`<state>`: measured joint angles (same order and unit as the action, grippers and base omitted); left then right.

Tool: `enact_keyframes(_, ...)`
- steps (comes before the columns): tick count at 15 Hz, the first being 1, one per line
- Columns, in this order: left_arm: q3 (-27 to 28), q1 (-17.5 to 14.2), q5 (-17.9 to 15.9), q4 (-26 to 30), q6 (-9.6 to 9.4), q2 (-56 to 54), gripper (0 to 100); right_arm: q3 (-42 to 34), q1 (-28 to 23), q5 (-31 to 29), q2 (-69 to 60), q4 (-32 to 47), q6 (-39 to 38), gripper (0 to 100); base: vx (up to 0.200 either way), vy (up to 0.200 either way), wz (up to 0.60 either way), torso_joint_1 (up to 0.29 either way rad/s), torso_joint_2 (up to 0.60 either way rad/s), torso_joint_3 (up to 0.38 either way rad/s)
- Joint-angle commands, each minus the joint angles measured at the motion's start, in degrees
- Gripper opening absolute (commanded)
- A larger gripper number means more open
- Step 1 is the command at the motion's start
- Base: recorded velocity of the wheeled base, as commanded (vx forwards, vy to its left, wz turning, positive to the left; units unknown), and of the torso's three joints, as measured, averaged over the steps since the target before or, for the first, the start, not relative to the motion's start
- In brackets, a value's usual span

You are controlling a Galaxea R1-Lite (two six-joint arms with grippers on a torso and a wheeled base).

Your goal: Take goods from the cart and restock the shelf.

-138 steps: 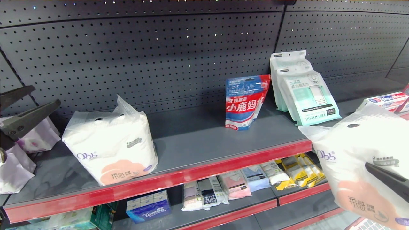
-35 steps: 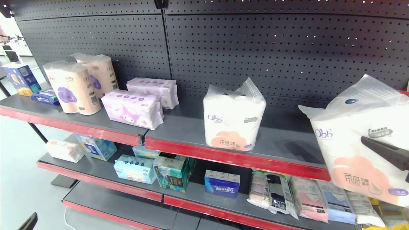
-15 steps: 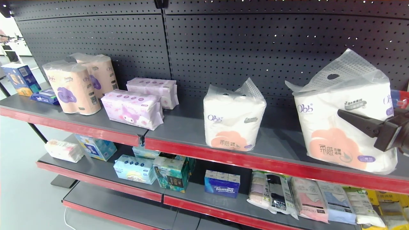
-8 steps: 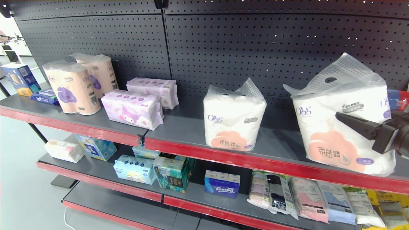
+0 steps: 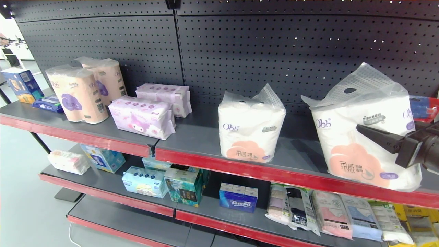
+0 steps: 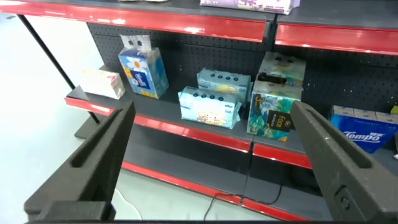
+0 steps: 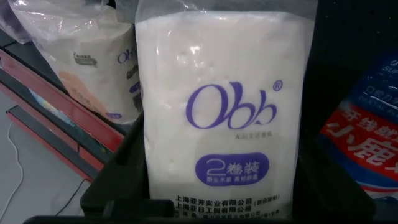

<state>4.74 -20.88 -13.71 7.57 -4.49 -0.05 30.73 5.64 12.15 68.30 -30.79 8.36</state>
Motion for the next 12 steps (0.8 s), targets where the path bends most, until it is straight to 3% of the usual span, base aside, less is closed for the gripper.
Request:
enact_keyframes(1,0.0,0.0,0.0,0.0,0.00,0.0,100,0.0,0.0,0.0,-0.5,-0.1,0.3,0,0.000,0.000,0.00,0.000,0.00,0.000)
enact_keyframes(9,0.0,0.0,-0.1,-0.1,-0.26,0.0,100,-8.7,-2.4,0.1,-12.9,0.6,1.1,0,0.000,0.000,0.00,0.000,0.00,0.000)
enact_keyframes(12,0.0,0.0,-0.2,-0.1,-0.44,0.0,100,-11.3,-2.3,0.0,-14.6,0.6,1.8,0,0.000,0.000,-0.60,0.006,0.01,0.002)
